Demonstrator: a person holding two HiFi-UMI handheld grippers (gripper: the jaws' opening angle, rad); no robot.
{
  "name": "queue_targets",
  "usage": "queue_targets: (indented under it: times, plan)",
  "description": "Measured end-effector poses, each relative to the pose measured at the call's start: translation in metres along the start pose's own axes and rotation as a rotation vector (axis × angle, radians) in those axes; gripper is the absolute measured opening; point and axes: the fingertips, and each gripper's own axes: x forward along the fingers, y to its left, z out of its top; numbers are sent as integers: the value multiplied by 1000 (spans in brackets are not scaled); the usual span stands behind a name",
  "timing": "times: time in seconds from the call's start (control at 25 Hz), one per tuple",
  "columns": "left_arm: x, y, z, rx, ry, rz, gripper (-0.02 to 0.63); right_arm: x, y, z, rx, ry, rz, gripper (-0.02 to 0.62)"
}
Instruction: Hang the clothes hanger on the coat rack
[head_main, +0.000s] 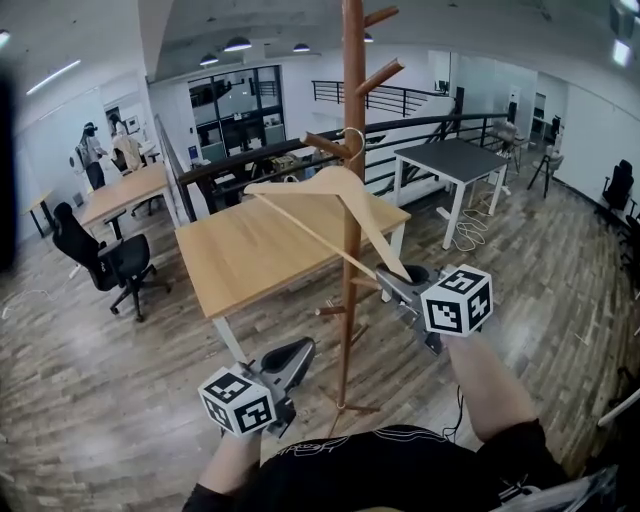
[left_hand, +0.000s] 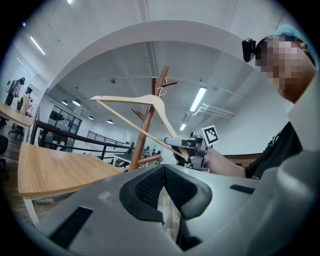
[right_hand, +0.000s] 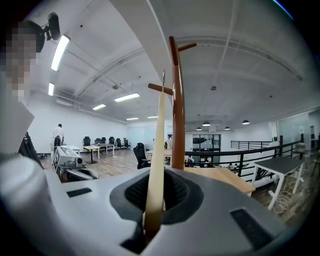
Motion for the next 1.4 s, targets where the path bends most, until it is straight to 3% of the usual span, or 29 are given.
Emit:
queue_targets:
  times: [0.16,0.84,1.32,1.4]
  plan:
    - [-1,7,-2,-10,-4,21,8,9,-10,-8,46,21,11,41]
    - [18,31,-21,-56,-7,76,8,19,-6,-31,72,60,82,43]
    - [44,32,-28,-65,-22,139,8,7,0,-24,57,-20,193,46]
    - [49,33,-31,-65,-21,155,8,3,1,-21,61,-46,231,91]
